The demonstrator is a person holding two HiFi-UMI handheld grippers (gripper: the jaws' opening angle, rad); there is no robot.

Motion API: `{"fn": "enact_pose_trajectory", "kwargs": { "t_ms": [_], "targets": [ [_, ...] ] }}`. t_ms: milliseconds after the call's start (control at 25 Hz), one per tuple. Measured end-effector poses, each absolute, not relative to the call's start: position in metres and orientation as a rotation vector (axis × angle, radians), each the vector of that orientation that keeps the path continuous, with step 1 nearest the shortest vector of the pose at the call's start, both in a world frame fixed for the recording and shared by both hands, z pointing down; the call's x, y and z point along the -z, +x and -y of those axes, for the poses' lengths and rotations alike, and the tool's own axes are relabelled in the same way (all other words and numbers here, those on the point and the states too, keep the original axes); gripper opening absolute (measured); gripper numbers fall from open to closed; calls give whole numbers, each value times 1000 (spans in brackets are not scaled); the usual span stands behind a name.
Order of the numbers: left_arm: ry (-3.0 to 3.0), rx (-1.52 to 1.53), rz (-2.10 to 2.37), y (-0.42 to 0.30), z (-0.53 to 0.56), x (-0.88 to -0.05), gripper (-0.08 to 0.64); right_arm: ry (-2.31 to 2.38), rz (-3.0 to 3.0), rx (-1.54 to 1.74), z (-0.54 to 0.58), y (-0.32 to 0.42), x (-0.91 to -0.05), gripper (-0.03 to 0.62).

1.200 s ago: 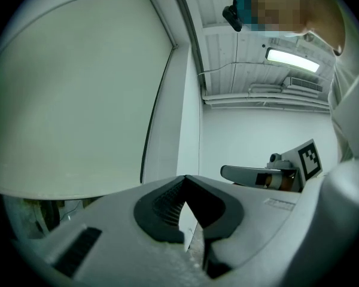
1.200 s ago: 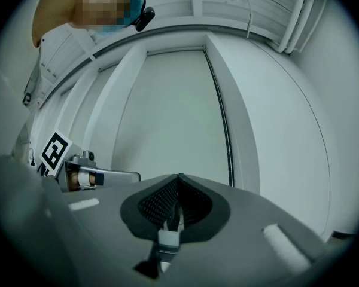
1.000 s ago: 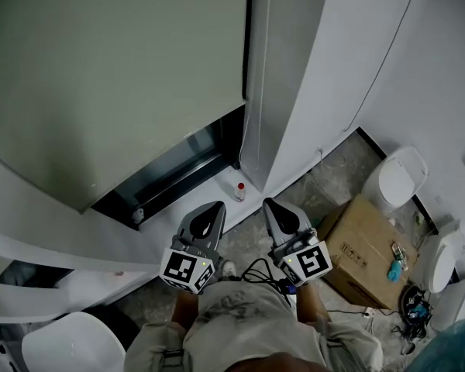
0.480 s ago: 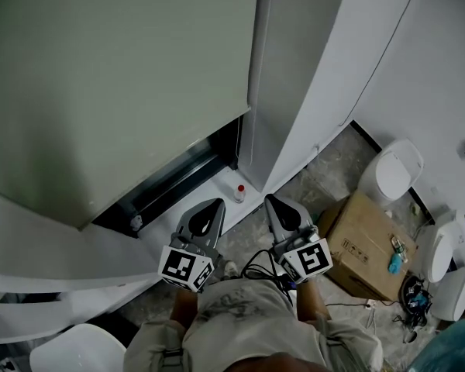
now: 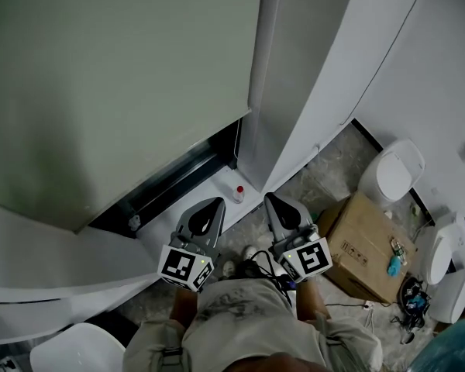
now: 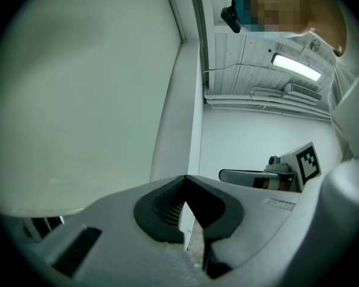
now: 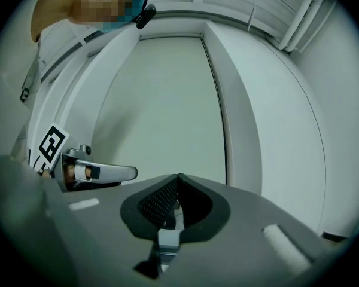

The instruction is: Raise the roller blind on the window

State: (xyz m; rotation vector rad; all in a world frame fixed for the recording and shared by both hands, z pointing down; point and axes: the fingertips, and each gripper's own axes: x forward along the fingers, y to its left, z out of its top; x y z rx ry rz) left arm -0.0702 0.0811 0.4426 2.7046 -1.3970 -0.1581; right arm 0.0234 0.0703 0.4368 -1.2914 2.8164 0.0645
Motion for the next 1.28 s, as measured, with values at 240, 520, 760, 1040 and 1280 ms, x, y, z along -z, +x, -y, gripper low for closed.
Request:
{"fn": "enact_pose_trajectory", "kwargs": {
  "t_ms": [240,520,760,1040,1280],
  "targets": [
    [2699,138,1430,-61,-53,-443,5,-1260,-2824,-57,-42,33,-437,11],
    [2666,133,1502,-46,-23,-444,5,-1210,-2836,-53,-13,47,-438,11],
    [2642,142,1550,-36,2,-435,5,-1154,-2852,-47,14,55,-432,11],
    [2652,123,1554,-21,24,-433,5,-1107,-2857,-51,37,59,-428,11],
    [2655,110,1540,-23,52,-434,5,-1131,-2858,-40,60,57,-428,11]
  ]
}}
